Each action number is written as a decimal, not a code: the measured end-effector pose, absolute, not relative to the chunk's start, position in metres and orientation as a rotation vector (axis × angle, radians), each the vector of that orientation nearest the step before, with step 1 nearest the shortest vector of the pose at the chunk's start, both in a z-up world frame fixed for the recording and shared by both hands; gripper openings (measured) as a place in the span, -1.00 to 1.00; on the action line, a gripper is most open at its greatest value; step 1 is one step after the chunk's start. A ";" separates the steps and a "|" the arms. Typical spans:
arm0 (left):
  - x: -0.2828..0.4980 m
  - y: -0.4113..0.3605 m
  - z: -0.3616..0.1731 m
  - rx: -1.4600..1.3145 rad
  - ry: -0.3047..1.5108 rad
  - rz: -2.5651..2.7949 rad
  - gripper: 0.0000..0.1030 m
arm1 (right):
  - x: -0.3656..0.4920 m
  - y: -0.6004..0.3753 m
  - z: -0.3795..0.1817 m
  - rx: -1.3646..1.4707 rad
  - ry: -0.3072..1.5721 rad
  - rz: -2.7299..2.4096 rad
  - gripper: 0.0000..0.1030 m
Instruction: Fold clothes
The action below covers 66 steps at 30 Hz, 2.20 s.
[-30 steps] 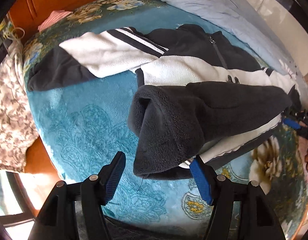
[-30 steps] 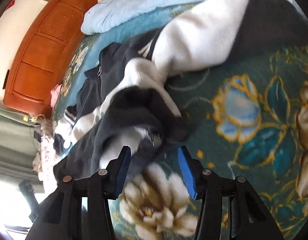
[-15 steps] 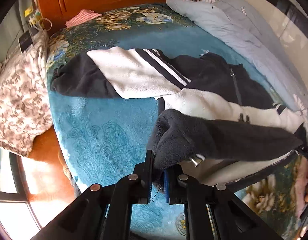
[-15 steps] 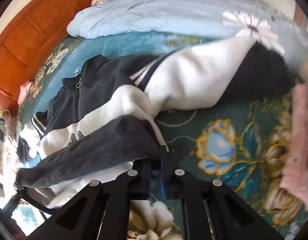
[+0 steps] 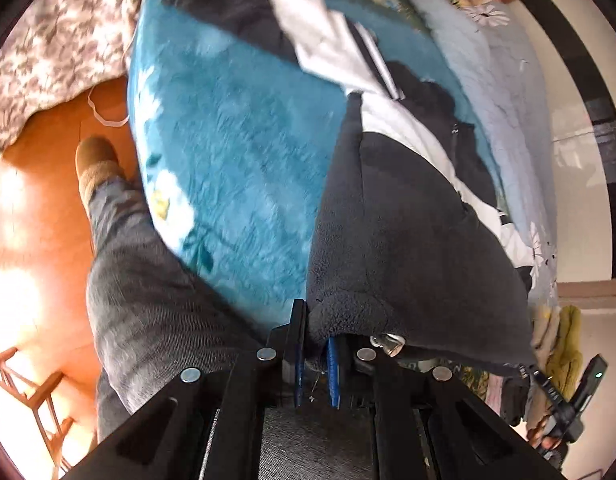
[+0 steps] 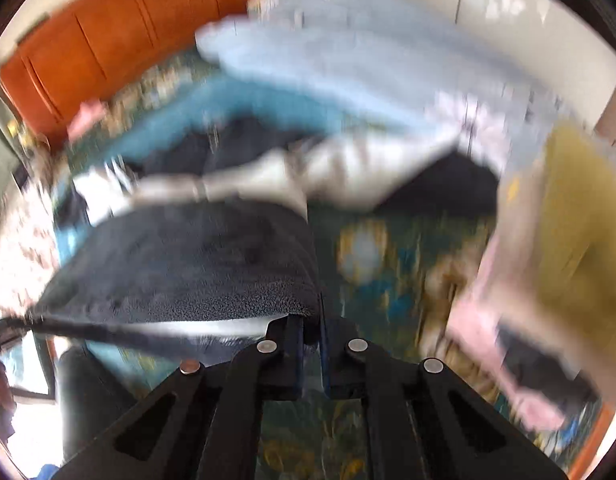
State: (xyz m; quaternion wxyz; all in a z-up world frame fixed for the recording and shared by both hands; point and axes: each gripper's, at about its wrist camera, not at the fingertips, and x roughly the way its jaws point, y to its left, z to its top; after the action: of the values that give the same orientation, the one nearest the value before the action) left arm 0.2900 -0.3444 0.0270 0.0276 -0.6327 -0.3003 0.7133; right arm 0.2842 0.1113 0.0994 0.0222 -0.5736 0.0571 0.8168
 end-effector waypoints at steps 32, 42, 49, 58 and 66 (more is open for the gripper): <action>0.231 -0.224 0.033 -1.807 -0.451 2.410 0.02 | 0.153 0.266 0.010 -1.182 1.260 2.209 0.22; 0.230 -0.225 0.012 -1.877 -0.529 2.369 0.02 | 0.134 0.298 -0.047 -1.042 1.463 1.925 0.24; 0.232 -0.230 0.010 -1.880 -0.582 2.364 0.02 | 0.110 0.305 -0.033 -1.074 1.355 1.908 -0.89; 0.235 -0.236 0.008 -1.884 -0.643 2.354 0.02 | 0.074 0.276 0.079 -0.944 0.910 2.326 -0.90; 0.238 -0.237 0.015 -1.860 -0.636 2.400 0.02 | 0.052 0.116 0.135 -0.952 0.247 2.817 -0.90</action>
State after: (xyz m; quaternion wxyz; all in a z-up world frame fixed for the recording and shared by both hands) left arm 0.2376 -0.2367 0.0150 0.0200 -0.5994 -0.2049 0.7735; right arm 0.0516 0.1157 0.1347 0.0789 -0.3180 0.0827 0.9412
